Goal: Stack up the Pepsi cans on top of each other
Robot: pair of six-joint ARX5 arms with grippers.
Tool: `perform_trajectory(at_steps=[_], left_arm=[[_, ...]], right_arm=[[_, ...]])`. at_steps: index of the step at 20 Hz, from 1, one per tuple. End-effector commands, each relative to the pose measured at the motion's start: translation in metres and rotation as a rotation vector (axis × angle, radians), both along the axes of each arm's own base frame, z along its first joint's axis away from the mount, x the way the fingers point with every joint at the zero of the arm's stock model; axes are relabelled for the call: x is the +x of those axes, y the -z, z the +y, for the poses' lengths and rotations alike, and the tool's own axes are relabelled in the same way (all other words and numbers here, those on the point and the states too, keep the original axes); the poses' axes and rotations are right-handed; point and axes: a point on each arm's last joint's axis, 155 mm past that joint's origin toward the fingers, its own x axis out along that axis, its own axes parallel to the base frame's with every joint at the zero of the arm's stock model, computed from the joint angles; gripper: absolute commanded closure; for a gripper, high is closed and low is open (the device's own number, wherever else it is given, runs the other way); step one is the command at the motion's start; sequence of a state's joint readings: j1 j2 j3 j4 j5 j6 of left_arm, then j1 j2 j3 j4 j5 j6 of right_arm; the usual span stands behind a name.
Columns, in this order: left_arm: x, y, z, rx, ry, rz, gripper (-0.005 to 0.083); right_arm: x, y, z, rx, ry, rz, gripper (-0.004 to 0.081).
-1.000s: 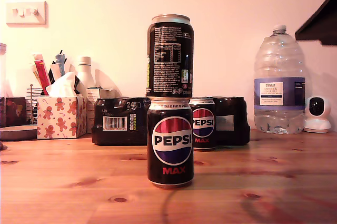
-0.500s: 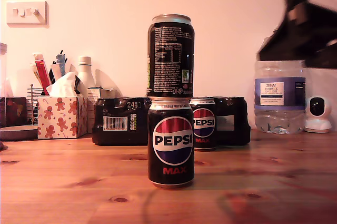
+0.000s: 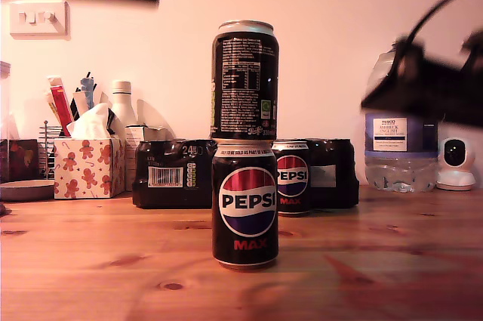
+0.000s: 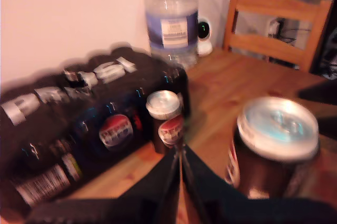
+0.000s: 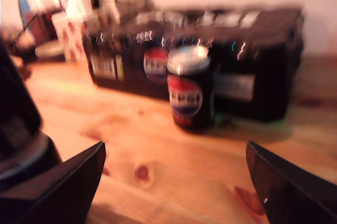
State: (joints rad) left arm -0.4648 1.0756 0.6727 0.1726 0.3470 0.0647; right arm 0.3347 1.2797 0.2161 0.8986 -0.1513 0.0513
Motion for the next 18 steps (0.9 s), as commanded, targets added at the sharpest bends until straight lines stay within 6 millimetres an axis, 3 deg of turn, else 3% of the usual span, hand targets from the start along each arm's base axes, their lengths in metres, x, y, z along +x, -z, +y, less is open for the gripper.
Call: perform_trajectory(at_steps=[1, 8, 18], left_arm=[[-0.004, 0.018, -0.001, -0.011, 0.009, 0.030, 0.0797], [-0.024, 0.069, -0.001, -0.030, 0.016, 0.135, 0.0797], [-0.037, 0.085, -0.008, -0.025, 0.045, 0.174, 0.0797]], right_arm=[[0.017, -0.011, 0.006, 0.012, -0.011, -0.029, -0.0003], [0.074, 0.015, 0.020, 0.002, -0.058, 0.045, -0.0003], [0.138, 0.049, 0.044, 0.003, -0.117, 0.024, -0.0003]])
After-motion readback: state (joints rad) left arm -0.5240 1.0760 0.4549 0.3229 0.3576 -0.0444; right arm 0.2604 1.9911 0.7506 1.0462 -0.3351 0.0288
